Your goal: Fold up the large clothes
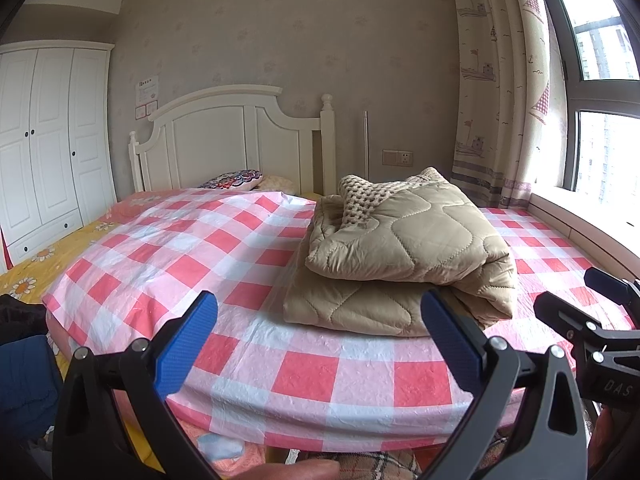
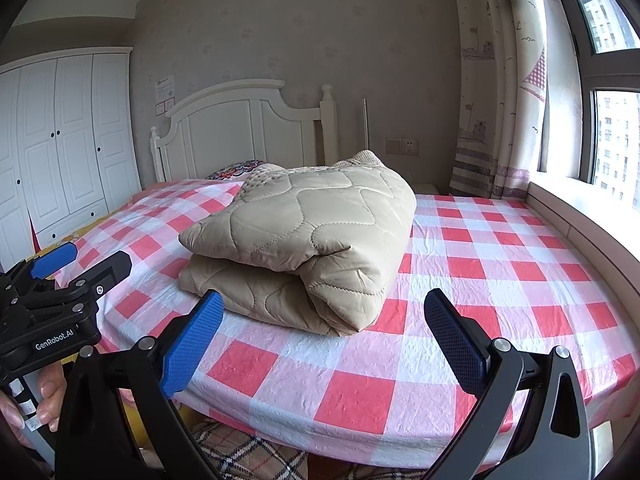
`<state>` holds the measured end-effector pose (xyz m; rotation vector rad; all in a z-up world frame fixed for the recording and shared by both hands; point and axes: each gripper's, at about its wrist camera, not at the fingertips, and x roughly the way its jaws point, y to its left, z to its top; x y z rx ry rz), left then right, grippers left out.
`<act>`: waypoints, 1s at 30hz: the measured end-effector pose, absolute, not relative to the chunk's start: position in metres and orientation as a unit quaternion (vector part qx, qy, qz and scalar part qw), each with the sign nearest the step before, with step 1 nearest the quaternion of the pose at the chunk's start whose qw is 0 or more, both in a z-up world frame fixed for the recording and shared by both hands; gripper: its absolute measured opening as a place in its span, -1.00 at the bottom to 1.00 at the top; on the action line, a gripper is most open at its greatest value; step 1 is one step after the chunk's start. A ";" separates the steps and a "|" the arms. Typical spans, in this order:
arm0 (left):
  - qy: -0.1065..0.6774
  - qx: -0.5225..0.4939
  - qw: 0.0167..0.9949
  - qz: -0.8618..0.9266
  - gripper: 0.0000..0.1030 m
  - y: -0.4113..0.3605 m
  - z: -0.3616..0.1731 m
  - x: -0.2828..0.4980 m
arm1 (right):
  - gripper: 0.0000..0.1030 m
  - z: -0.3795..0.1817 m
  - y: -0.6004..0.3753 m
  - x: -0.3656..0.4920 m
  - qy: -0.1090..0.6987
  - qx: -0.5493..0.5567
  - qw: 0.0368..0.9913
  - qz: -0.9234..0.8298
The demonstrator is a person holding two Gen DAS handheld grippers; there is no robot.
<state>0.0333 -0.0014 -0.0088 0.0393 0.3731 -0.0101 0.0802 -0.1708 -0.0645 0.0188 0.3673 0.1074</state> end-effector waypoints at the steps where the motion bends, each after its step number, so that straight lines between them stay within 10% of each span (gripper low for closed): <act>1: 0.185 0.020 0.983 -0.005 0.96 -0.001 -0.009 0.034 | 0.91 -0.064 -0.171 0.080 0.182 0.009 0.982 0.053; 30: 0.158 0.029 0.986 -0.033 0.96 0.000 -0.016 0.033 | 0.91 -0.075 -0.169 0.091 0.206 0.026 0.977 0.055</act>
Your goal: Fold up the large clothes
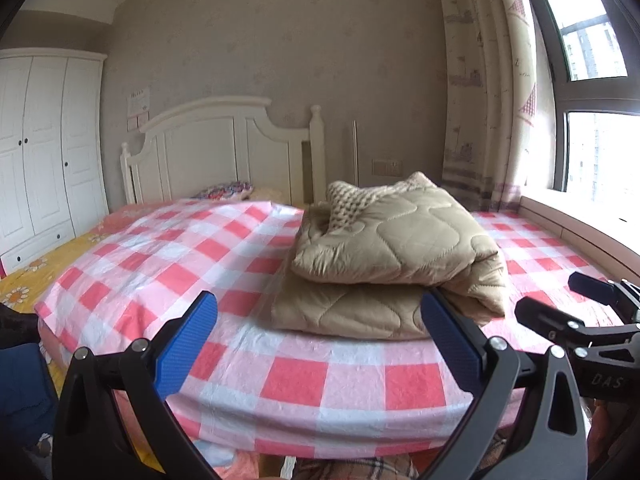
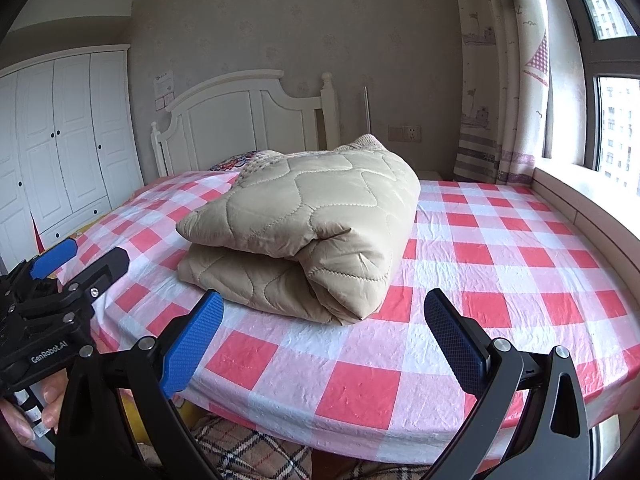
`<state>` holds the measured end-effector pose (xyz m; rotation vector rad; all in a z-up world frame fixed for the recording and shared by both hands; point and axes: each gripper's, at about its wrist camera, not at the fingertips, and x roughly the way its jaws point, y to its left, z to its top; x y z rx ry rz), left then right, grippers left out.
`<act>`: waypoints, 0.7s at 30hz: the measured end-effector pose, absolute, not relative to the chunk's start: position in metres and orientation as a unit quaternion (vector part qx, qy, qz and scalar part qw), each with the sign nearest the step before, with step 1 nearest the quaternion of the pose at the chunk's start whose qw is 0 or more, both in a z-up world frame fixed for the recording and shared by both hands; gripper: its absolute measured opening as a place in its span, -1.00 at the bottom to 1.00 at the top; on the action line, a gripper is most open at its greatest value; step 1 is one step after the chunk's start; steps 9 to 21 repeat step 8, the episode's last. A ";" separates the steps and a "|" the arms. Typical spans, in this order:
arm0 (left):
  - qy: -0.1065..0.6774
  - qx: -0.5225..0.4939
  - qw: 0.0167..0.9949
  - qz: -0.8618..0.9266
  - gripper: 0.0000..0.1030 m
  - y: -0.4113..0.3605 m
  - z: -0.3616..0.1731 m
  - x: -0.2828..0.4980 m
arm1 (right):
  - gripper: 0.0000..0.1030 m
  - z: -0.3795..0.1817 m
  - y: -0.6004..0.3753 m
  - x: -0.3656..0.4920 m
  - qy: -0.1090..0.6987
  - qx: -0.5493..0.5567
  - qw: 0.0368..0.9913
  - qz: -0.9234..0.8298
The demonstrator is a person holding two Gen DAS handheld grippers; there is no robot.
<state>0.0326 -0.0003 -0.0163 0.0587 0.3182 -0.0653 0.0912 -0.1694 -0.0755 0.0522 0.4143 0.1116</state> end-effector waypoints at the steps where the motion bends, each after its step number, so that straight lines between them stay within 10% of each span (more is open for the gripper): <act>1: 0.161 0.037 0.985 -0.040 0.96 0.000 -0.016 0.038 | 0.91 -0.075 -0.172 0.094 0.208 0.028 0.976 0.055; 21: 0.187 0.062 0.980 0.019 0.96 0.055 -0.007 0.118 | 0.91 -0.038 -0.258 0.115 0.186 0.055 0.981 -0.008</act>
